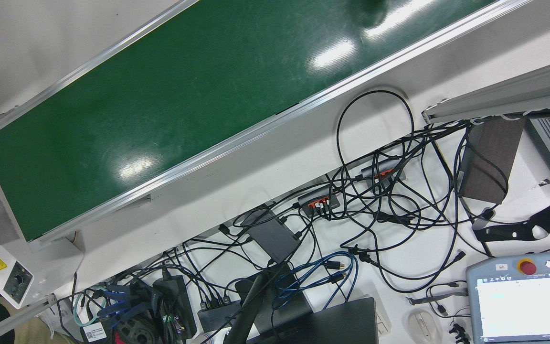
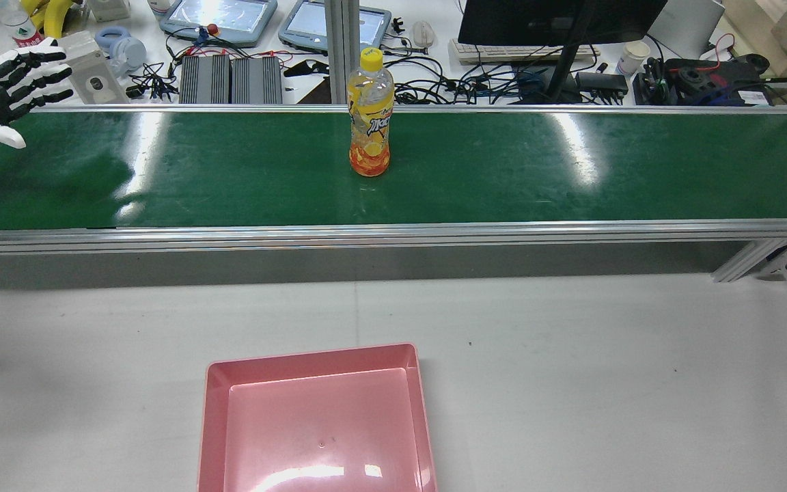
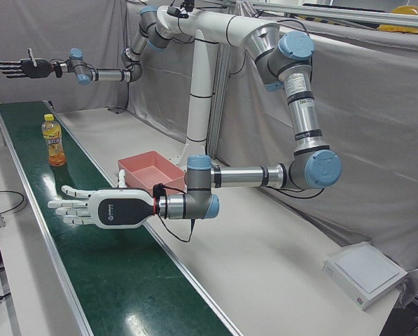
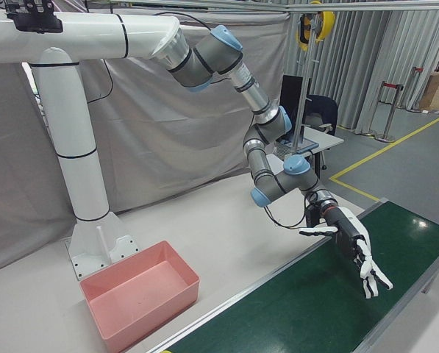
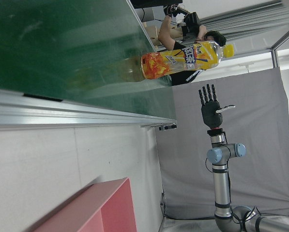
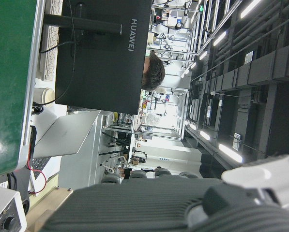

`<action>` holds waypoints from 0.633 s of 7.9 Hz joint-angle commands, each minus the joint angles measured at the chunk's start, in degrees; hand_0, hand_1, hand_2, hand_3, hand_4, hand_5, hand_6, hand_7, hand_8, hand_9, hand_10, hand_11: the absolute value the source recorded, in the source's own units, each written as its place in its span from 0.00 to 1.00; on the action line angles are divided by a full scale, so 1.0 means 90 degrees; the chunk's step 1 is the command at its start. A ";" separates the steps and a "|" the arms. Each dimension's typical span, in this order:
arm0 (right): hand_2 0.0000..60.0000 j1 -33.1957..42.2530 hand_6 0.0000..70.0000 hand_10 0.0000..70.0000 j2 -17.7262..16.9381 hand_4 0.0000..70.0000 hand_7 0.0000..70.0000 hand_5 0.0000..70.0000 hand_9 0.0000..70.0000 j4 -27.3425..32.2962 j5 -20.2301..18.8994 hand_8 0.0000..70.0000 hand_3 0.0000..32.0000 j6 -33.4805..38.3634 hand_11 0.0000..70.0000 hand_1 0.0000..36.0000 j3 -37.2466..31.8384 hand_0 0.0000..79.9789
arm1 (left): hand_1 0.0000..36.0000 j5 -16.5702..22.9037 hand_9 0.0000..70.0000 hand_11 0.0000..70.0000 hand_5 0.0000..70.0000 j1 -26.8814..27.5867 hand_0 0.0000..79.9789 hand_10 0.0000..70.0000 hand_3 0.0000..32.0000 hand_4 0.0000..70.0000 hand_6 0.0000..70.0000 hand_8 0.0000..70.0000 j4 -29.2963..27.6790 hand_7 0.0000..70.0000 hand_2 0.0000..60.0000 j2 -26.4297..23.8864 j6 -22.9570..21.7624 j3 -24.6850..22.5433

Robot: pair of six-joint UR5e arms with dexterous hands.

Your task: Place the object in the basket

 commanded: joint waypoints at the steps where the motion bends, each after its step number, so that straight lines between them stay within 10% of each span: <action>1: 0.00 0.0000 0.00 0.00 0.0000 0.00 0.00 0.00 0.00 0.0000 0.0000 0.00 0.00 -0.0006 0.00 0.00 0.0000 0.00 | 0.29 0.0000 0.14 0.19 0.33 -0.0005 0.65 0.12 0.17 0.18 0.03 0.14 0.0000 0.02 0.00 0.0001 0.0000 0.0000; 5: 0.00 0.0010 0.00 0.00 0.0000 0.00 0.00 0.00 0.00 0.0000 0.0000 0.00 0.00 0.0004 0.00 0.00 0.0019 0.00 | 0.33 -0.0010 0.13 0.20 0.34 0.0005 0.67 0.12 0.16 0.18 0.03 0.13 -0.0019 0.02 0.00 0.0020 0.0000 0.0019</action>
